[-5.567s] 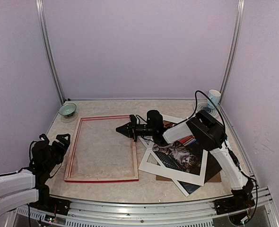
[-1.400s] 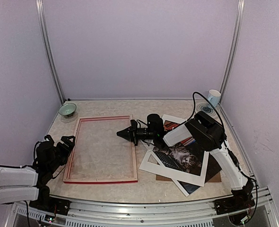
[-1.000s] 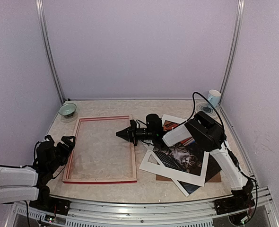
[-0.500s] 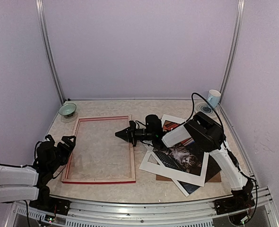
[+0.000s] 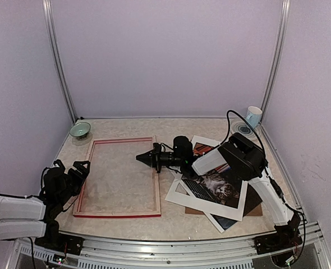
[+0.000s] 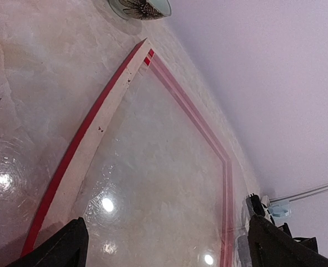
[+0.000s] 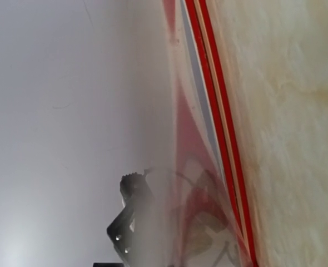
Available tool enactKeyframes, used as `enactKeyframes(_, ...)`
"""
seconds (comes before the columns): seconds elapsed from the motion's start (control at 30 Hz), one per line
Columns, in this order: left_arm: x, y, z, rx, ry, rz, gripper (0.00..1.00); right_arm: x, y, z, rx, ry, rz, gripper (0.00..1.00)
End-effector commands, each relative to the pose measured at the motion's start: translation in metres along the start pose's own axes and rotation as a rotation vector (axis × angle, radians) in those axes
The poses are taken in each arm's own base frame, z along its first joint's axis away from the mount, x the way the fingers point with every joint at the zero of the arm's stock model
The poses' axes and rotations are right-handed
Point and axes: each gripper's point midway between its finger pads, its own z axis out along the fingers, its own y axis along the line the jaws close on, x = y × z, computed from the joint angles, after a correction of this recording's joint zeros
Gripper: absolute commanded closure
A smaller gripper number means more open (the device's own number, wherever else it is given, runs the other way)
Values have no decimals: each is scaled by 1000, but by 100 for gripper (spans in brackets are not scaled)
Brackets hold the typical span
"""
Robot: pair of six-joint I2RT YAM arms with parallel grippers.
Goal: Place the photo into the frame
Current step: Place the glass panel at the frame body.
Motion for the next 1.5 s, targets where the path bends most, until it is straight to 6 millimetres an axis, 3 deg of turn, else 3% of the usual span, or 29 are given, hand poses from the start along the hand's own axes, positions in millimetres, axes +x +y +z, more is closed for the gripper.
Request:
enactKeyframes(0.0, 23, 48, -18, -85, 42, 18, 1, 6, 3, 0, -6, 6, -8, 99)
enactKeyframes(0.43, 22, 49, -21, -72, 36, 11, 1, 5, 1, 4, 16, -4, -20, 100)
enactKeyframes(0.77, 16, 48, -23, -72, 6, 12, 1, 3, -32, 2, 98, 0, -56, 100)
enactKeyframes(0.93, 17, 49, -23, -76, 8, 14, 1, -1, -38, 3, 106, -4, -61, 100)
enactKeyframes(1.3, 18, 63, -25, -136, 2, 9, 1, -7, -39, 4, 91, -2, -96, 100)
enactKeyframes(1.47, 17, 71, -26, -171, -8, 2, 1, -2, -16, 8, 47, 24, -168, 100)
